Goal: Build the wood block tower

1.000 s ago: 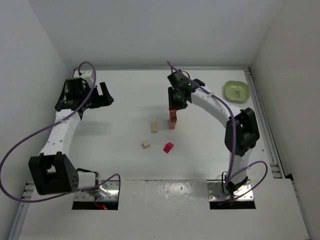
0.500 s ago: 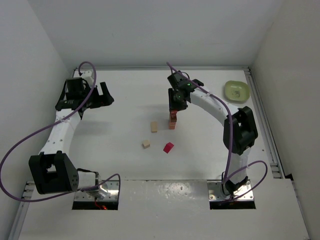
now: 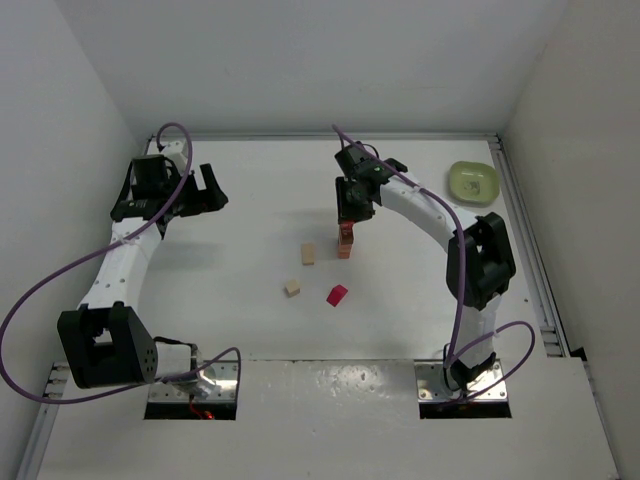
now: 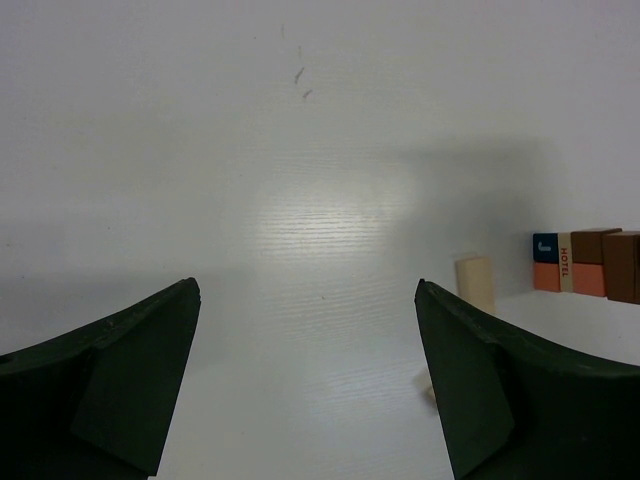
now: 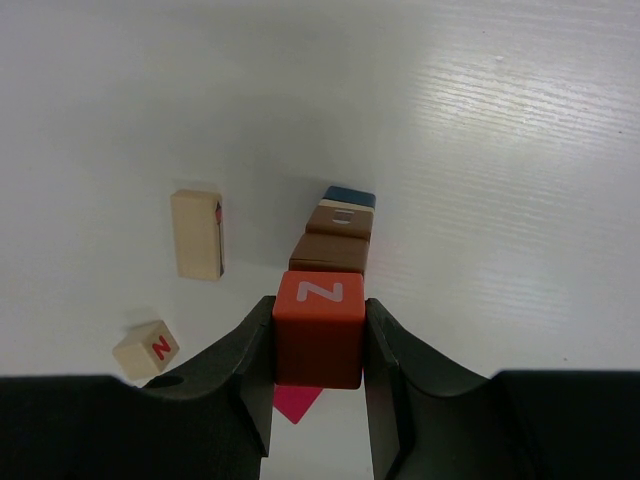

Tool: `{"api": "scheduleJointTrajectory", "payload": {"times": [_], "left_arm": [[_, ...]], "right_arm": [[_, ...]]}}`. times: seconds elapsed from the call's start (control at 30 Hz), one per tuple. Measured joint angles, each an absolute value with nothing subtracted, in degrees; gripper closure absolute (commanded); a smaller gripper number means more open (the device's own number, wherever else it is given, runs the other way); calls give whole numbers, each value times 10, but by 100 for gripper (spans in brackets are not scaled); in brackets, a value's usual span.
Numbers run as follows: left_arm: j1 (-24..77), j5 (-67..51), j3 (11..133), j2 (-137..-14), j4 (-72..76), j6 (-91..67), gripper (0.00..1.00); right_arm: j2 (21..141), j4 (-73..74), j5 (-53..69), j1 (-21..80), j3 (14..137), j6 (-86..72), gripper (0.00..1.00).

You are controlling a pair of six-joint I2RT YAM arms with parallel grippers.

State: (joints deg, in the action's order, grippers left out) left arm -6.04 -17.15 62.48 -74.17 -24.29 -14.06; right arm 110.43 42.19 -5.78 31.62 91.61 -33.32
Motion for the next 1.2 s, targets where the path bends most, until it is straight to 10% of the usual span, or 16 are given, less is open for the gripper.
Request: {"api": "scheduleJointTrajectory", "payload": {"times": [0.5,0.9,1.2], "left_arm": [[-60,-171,625,-742,-243,-142,1],[-100,-192,625,-741,-243,-142,1],[-151,-277,630,-728,-247,-104,1]], "right_arm": [[1104,420,-46,316,916,-324,13],[902,357,43,301,725,-182,8],[603,316,280,269,593,147,29]]}}
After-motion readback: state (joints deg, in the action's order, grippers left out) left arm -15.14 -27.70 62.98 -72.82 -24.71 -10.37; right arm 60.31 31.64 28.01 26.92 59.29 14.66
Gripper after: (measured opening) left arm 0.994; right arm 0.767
